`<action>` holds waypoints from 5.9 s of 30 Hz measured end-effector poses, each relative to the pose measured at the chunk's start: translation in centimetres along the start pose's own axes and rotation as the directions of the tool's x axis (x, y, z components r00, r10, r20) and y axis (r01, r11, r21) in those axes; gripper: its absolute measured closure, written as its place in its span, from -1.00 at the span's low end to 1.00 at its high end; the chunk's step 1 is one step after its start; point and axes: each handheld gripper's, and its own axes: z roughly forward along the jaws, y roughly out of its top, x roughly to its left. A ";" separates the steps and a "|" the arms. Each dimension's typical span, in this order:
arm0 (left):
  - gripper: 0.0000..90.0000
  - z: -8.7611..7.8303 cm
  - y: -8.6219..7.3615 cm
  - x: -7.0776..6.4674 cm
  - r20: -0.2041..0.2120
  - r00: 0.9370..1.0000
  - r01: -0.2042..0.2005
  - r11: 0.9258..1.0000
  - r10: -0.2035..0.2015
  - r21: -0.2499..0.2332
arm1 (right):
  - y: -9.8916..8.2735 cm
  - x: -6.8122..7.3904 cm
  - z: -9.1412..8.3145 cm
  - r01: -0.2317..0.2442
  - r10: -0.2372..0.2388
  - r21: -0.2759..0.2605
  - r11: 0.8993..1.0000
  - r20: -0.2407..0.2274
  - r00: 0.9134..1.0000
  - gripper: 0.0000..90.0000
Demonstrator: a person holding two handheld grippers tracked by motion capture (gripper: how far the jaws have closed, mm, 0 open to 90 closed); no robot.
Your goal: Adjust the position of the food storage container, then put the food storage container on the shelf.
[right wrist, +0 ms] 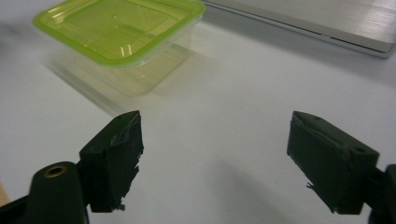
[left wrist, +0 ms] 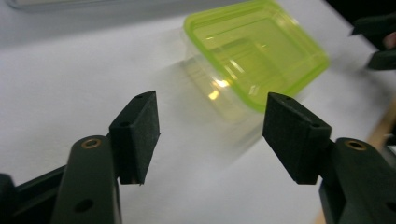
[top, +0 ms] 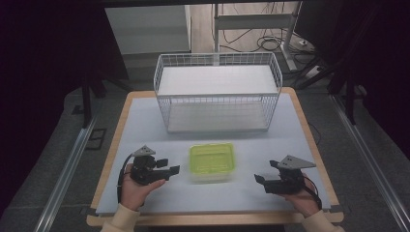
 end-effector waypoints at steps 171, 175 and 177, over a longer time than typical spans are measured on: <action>0.80 0.7 9.2 -2.2 0.249 0.958 0.157 0.986 -0.140 -0.049 | 13.2 -0.6 2.1 -0.362 0.347 0.023 0.932 -0.347 0.871 0.79; 0.80 0.5 10.1 -2.4 0.246 0.960 0.150 0.987 -0.132 -0.055 | 14.0 -0.9 1.8 -0.358 0.340 0.011 0.934 -0.340 0.877 0.79; 0.80 0.4 10.5 -2.4 0.247 0.960 0.149 0.987 -0.131 -0.057 | 14.3 -1.1 1.7 -0.361 0.342 0.010 0.933 -0.341 0.876 0.79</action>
